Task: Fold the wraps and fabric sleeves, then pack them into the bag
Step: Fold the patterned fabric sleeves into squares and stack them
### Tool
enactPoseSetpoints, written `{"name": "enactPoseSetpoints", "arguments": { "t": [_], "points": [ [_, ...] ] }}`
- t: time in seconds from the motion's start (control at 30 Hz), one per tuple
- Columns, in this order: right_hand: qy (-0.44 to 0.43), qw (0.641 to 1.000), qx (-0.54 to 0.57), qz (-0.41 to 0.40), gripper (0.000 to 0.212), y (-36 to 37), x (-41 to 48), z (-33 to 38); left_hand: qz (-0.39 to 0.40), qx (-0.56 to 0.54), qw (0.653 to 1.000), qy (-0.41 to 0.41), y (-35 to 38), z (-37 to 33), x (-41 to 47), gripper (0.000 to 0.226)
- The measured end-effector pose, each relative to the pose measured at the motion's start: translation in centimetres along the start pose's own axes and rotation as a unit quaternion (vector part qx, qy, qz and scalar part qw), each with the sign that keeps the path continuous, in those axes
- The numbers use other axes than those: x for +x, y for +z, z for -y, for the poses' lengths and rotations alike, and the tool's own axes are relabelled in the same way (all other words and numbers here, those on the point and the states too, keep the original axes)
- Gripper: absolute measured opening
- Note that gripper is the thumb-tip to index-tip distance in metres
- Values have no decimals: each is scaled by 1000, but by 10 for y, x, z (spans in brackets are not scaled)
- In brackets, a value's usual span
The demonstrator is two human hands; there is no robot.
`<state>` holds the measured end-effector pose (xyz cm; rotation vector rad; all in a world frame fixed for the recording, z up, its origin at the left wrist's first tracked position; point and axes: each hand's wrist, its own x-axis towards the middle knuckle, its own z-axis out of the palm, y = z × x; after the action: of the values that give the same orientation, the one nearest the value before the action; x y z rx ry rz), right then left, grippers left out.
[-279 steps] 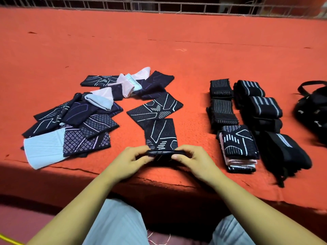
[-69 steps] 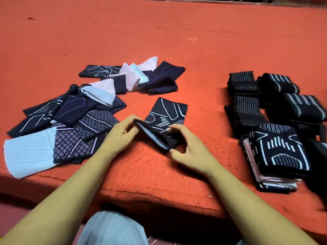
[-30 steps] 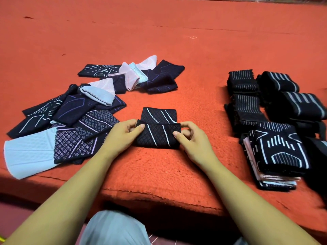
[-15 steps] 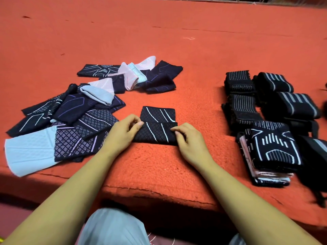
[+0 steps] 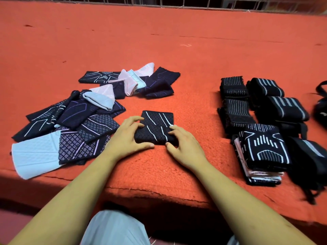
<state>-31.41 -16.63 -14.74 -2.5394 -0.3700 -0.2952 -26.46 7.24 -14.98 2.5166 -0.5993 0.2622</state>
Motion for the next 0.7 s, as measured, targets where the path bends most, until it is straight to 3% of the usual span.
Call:
{"name": "enactPoseSetpoints", "arguments": {
  "t": [0.2, 0.37, 0.5, 0.7],
  "points": [
    [15, 997, 79, 6, 29, -7, 6, 3, 24, -24, 999, 31, -5, -2, -1, 56],
    [-5, 996, 80, 32, 22, -16, 7, 5, 25, -95, 995, -17, -16, -11, -3, 47],
    [10, 989, 145, 38, 14, -32, -2, 8, 45, -110, 993, -26, -29, -25, -11, 16],
    [78, 962, 260, 11, 5, -42, -25, 9, 71, -195, 977, -50, -28, -49, -32, 30]
  ]
}}
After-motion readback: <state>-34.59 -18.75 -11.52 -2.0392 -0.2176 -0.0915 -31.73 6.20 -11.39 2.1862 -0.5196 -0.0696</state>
